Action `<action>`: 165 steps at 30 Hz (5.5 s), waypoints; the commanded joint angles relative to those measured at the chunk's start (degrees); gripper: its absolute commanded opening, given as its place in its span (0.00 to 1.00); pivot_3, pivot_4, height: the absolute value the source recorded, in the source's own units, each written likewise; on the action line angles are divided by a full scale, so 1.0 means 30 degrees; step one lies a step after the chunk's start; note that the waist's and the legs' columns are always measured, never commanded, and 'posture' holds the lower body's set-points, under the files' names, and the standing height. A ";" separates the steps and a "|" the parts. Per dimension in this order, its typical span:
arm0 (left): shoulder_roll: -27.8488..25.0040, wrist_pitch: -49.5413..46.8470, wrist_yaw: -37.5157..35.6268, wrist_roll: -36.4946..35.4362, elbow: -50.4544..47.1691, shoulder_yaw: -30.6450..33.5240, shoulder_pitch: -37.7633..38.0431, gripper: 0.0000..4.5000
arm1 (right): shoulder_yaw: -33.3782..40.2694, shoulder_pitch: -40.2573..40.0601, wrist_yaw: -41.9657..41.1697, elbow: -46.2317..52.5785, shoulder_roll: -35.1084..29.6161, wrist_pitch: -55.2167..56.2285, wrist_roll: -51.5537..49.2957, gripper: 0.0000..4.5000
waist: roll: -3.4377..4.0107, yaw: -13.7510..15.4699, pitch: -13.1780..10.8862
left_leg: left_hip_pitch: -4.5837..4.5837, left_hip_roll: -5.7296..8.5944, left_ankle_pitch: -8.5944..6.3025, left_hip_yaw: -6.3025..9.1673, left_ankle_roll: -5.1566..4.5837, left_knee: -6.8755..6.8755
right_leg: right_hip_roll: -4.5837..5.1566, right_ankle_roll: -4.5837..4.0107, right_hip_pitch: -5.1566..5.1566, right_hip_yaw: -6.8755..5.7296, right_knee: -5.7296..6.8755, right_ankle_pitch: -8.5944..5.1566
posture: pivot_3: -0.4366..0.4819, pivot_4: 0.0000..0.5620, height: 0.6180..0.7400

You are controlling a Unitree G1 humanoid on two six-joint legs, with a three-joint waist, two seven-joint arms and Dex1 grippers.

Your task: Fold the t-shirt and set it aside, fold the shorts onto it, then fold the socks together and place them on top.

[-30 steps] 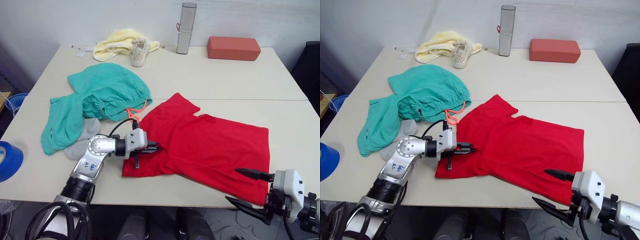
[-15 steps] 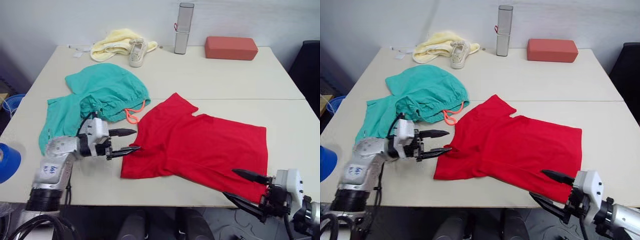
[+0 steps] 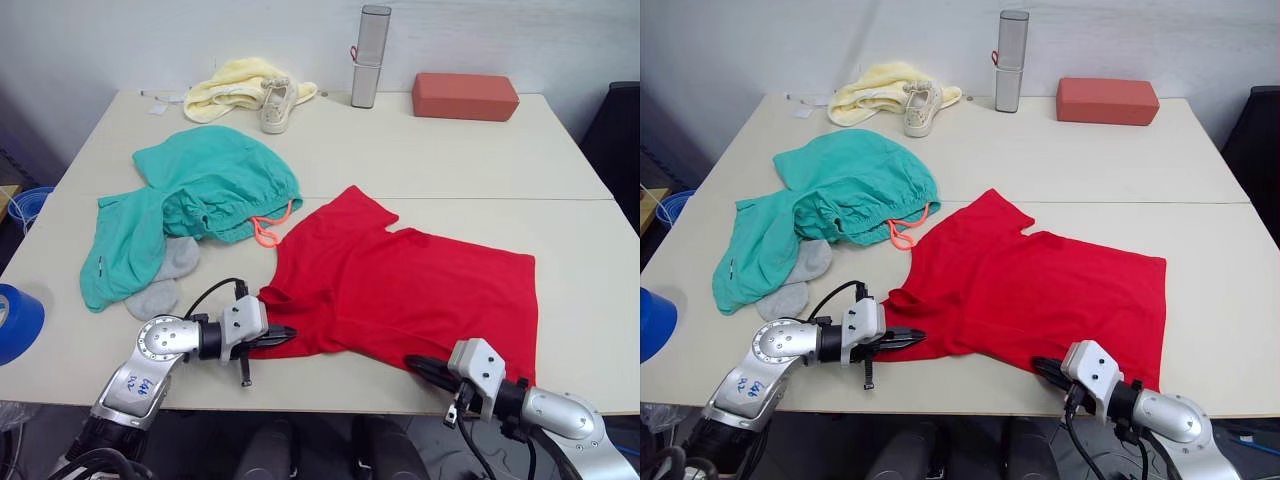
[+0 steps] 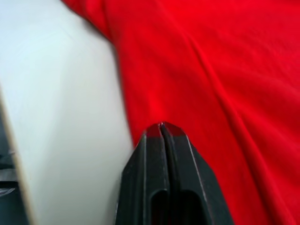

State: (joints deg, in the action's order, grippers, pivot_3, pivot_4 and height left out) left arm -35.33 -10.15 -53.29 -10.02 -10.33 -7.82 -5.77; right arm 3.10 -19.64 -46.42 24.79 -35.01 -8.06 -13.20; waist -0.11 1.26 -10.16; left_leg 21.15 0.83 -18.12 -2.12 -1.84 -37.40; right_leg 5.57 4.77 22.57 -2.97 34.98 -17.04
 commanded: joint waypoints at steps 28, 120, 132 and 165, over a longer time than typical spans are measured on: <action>-0.1363 0.1876 -0.2589 -0.3730 0.0233 0.2530 -0.0134 0.00 | 0.5235 -0.2179 -0.3163 0.0334 -0.1748 0.1115 -0.5223 0.00 | 0.0018 -0.0058 0.0023 | -0.0020 -0.0010 0.0004 0.0001 -0.0003 0.0025 | 0.0000 -0.0011 -0.0007 0.0002 0.0008 -0.0006 | 0.48 0.27 1.00; -0.5585 0.3719 -0.4229 -0.1778 -0.1966 0.2253 0.6030 0.01 | 0.4500 -0.3159 -0.6153 -0.8200 -0.4953 1.2237 -0.0489 0.00 | 0.0168 -0.0401 0.0220 | -0.0305 -0.0028 -0.0158 0.0002 -0.0052 0.0146 | 0.0001 -0.0104 -0.0317 -0.0003 -0.0204 -0.0118 | 0.48 0.27 1.00; -0.5000 0.2139 -0.1940 -0.1410 -0.4893 0.2871 0.8920 0.01 | 0.4721 -0.2999 -0.6951 -0.8763 -0.5553 1.1364 -0.1398 0.00 | 0.0110 -0.0063 0.0168 | -0.0284 -0.0027 -0.0174 -0.0002 -0.0074 0.0118 | 0.0002 -0.0348 -0.0350 0.0002 -0.0276 -0.0252 | 0.48 0.27 1.00; -0.2224 -1.0374 -0.1893 -0.5609 0.7865 0.2006 -1.0529 0.99 | 0.6344 0.7630 -0.4318 -1.1211 -0.6749 -0.2976 -0.6261 1.00 | 0.0067 -0.0008 -0.0086 | 0.0142 -0.0012 0.0032 -0.0066 0.0097 -0.0009 | -0.0032 0.0074 0.0061 -0.0036 -0.0056 0.0005 | 0.48 0.27 1.00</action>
State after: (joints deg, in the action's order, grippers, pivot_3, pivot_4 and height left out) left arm -41.92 -41.06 -59.50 -27.98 11.85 -1.58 -36.13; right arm 22.42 2.17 -60.06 -6.56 -55.47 -17.48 -33.61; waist 0.10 1.24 -10.41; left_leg 21.64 0.81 -17.98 -2.37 -1.55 -37.44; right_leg 5.43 5.00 22.82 -3.15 34.87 -17.03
